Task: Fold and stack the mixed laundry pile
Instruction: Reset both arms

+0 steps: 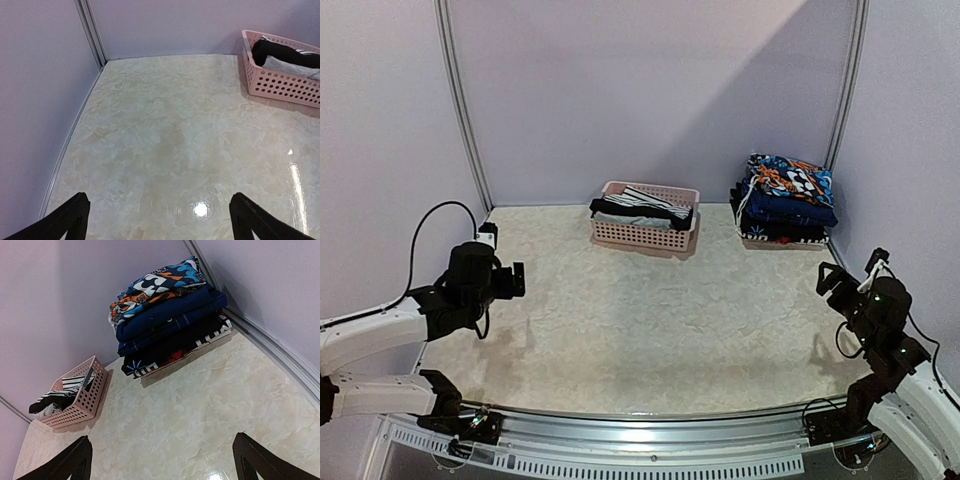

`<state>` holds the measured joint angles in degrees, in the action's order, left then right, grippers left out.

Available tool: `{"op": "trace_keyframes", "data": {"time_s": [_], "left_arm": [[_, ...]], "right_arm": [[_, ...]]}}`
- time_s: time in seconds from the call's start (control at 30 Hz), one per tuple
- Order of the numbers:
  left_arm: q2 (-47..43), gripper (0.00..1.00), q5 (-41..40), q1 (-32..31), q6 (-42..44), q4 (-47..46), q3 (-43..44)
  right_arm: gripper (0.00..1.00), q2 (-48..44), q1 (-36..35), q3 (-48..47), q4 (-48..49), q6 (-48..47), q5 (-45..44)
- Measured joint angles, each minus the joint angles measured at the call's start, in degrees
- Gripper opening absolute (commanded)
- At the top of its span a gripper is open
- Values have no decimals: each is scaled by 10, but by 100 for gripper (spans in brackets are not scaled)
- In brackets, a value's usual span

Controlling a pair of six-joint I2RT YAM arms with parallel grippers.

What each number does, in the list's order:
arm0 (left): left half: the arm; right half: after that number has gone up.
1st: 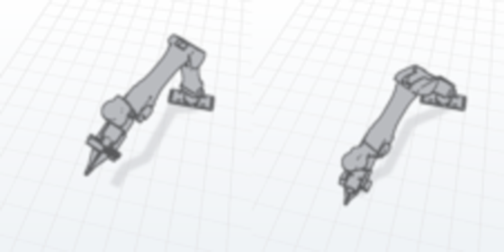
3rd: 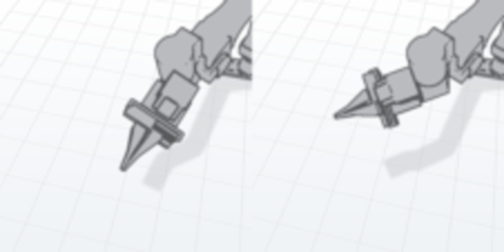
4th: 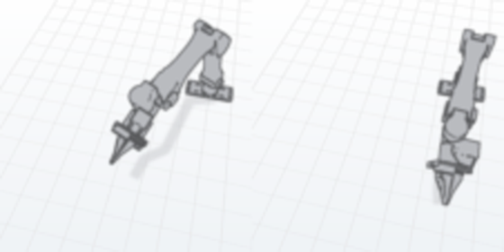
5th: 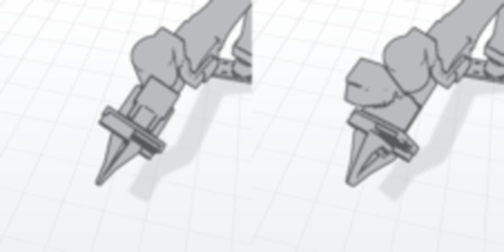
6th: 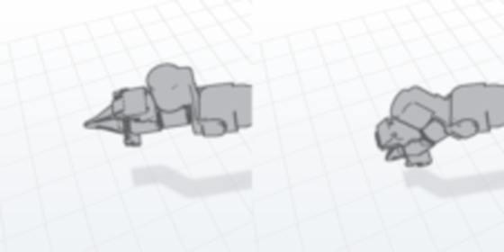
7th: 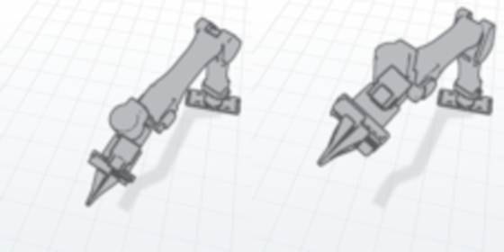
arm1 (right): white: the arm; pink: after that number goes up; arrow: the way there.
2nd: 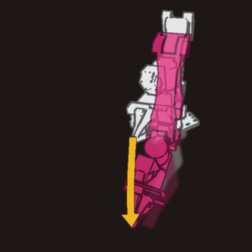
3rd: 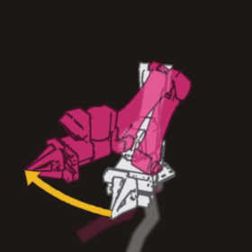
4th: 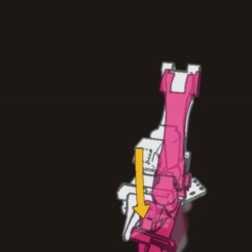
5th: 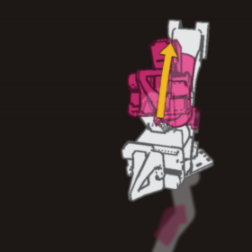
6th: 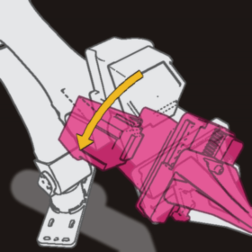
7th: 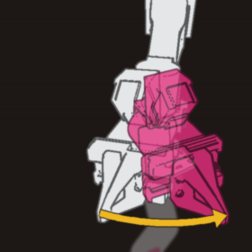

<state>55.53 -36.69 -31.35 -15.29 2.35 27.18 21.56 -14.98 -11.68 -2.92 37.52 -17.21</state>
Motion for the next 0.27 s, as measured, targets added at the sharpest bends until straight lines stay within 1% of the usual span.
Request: {"op": "trace_keyframes", "data": {"time_s": [0.27], "left_arm": [[-13, 99, 8, 4, 0, -19, -12]], "right_arm": [[99, 16, 0, 10, 37, -20, 3]]}}
